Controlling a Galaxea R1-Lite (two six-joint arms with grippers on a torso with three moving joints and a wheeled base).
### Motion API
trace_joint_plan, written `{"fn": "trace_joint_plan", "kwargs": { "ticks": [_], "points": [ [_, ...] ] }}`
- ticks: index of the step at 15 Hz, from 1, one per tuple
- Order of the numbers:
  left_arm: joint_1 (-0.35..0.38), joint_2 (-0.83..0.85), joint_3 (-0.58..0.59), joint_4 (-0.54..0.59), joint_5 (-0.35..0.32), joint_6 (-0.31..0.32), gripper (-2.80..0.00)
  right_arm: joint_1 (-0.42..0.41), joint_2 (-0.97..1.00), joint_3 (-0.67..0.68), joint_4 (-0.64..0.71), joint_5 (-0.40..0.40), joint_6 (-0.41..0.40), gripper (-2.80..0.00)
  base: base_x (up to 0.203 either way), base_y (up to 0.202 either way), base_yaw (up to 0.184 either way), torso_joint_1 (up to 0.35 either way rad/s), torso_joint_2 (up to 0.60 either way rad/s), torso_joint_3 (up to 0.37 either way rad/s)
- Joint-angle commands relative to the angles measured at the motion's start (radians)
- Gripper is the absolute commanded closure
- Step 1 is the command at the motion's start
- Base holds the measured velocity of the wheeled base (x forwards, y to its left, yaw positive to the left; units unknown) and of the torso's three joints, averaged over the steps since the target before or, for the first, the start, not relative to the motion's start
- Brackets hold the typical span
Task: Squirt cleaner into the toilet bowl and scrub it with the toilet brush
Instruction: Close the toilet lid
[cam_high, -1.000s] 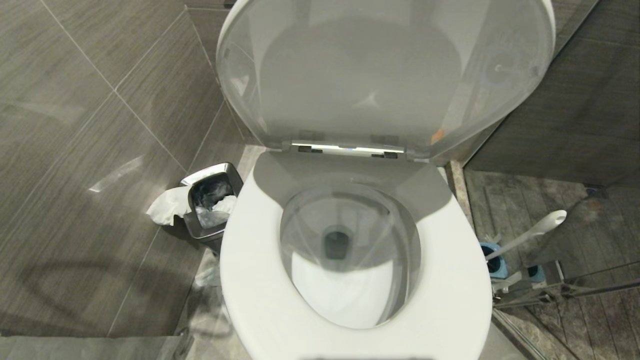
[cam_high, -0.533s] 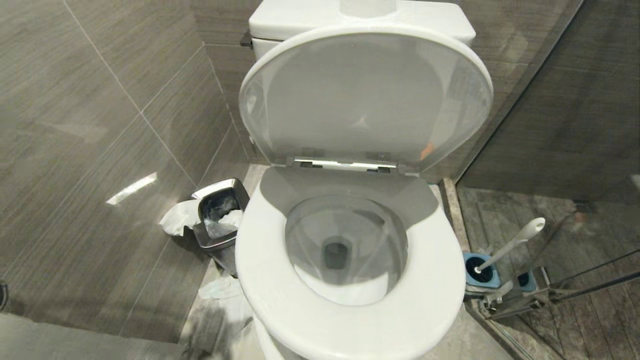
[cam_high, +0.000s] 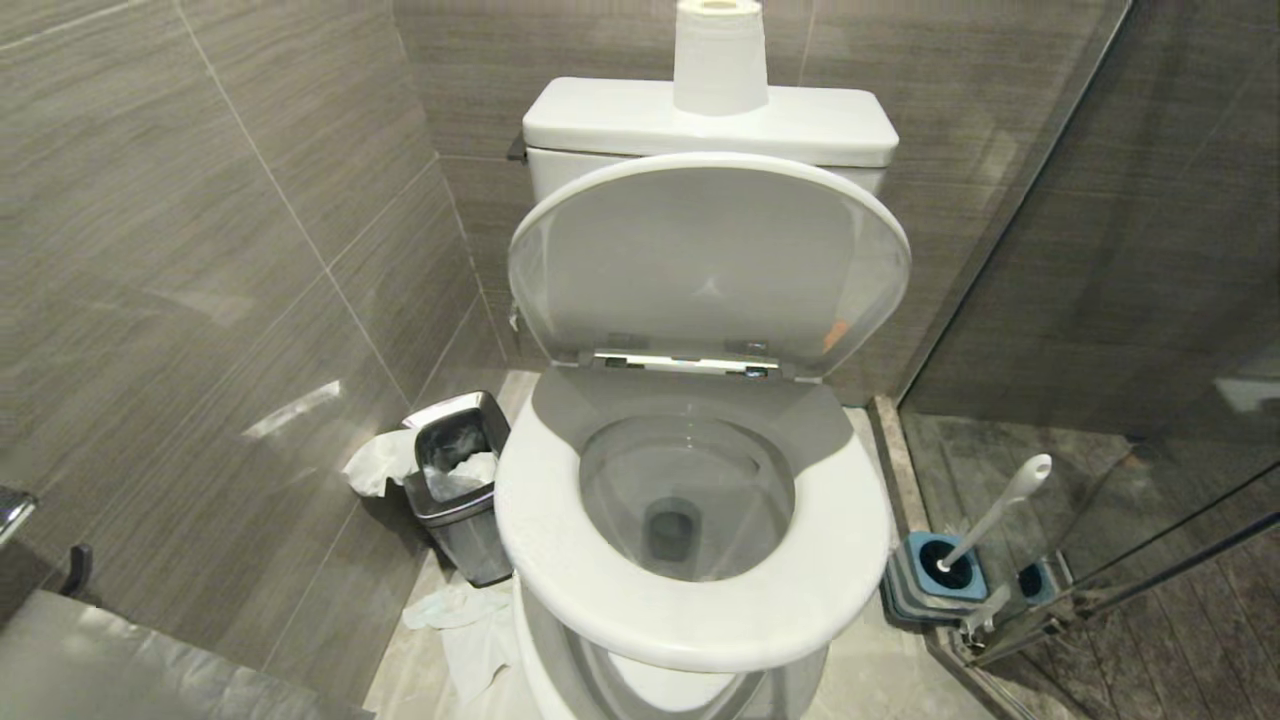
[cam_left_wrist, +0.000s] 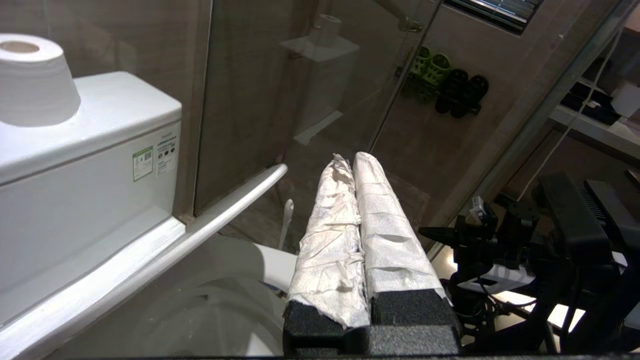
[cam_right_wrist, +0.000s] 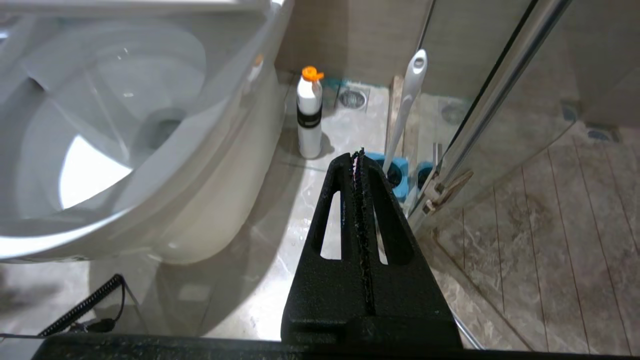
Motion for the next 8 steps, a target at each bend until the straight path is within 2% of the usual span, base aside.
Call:
{"fn": "trace_joint_plan", "kwargs": {
  "ticks": [1, 5, 7, 8],
  "points": [
    [-0.001, -0.008, 0.007, 0.001, -0.006, -0.001, 0.0, 0.0, 0.001, 0.0, -0.001, 0.001, 0.001, 0.0, 0.0, 0.0, 0.0, 0.004, 0.0, 0.155],
    [0.001, 0.02, 0.018, -0.005, 0.013, 0.005, 0.0, 0.0, 0.001, 0.0, -0.001, 0.001, 0.0, 0.0, 0.0, 0.0, 0.0, 0.003, 0.0, 0.041],
    [-0.001, 0.074, -0.074, -0.011, 0.086, 0.008, 0.0, 0.0, 0.001, 0.0, -0.001, 0.001, 0.0, 0.0, 0.0, 0.0, 0.0, 0.0, 0.0, 0.0],
    [-0.009, 0.114, -0.138, -0.008, 0.163, 0.024, 0.0, 0.0, 0.001, 0.001, -0.001, 0.001, 0.0, 0.0, 0.0, 0.0, 0.0, 0.0, 0.0, 0.0]
  ]
}}
